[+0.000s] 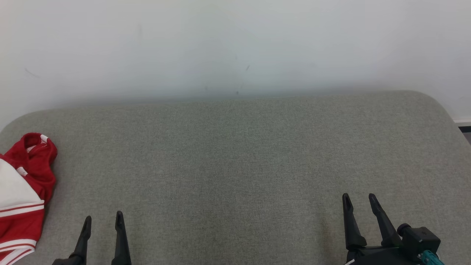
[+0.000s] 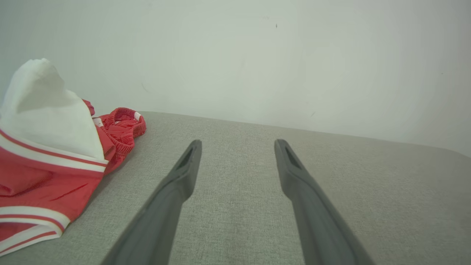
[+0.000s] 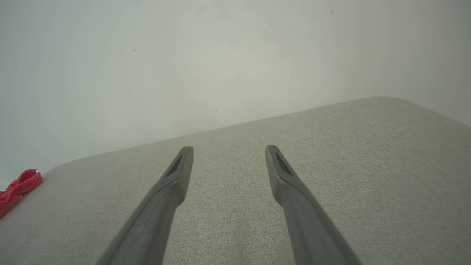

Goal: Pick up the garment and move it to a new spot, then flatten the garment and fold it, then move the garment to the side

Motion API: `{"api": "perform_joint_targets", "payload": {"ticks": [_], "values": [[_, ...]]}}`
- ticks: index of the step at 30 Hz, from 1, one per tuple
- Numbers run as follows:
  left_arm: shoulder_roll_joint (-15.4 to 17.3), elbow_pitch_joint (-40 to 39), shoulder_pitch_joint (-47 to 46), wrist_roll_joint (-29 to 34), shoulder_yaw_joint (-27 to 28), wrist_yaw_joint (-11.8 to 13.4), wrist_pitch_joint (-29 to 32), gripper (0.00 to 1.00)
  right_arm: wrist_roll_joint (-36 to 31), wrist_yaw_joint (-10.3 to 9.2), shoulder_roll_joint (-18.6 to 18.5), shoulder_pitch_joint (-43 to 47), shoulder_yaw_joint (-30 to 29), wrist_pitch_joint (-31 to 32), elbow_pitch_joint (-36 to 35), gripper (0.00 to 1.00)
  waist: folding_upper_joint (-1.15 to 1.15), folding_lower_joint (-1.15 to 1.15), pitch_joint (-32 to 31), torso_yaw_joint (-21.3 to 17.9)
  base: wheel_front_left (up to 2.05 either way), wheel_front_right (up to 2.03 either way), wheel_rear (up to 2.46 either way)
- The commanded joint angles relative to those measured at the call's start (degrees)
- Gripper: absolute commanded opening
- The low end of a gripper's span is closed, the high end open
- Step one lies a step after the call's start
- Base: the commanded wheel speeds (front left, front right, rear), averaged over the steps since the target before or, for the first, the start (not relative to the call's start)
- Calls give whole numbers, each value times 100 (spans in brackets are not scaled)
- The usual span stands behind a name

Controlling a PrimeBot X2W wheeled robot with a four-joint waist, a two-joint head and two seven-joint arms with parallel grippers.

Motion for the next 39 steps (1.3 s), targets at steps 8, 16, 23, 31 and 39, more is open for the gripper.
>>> {"api": "perform_joint_targets", "payload": {"ticks": [8, 16, 23, 31, 39], "values": [[35, -78, 43, 463, 51, -107, -112, 100, -390, 19, -27, 81, -54, -135, -65, 100, 0, 1, 20, -2, 0, 0, 0], [50, -141, 99, 801, 96, -269, -193, 100, -647, 21, -28, 87, -85, -220, -122, 100, 0, 1, 4, -14, 0, 0, 0], [46, -188, 166, 908, 162, -309, -223, 100, -745, 22, -29, 124, -134, -244, -149, 100, 0, 1, -2, -18, 0, 0, 0], [39, -165, 158, 886, 191, -335, -223, 100, -713, 21, -28, 160, -201, -244, -170, 100, 0, 1, 15, -13, 0, 0, 0], [37, -90, 191, 879, 143, -326, -223, 100, -772, 21, -27, 195, -250, -244, -75, 100, 0, 1, 2, -18, 0, 0, 0]]}}
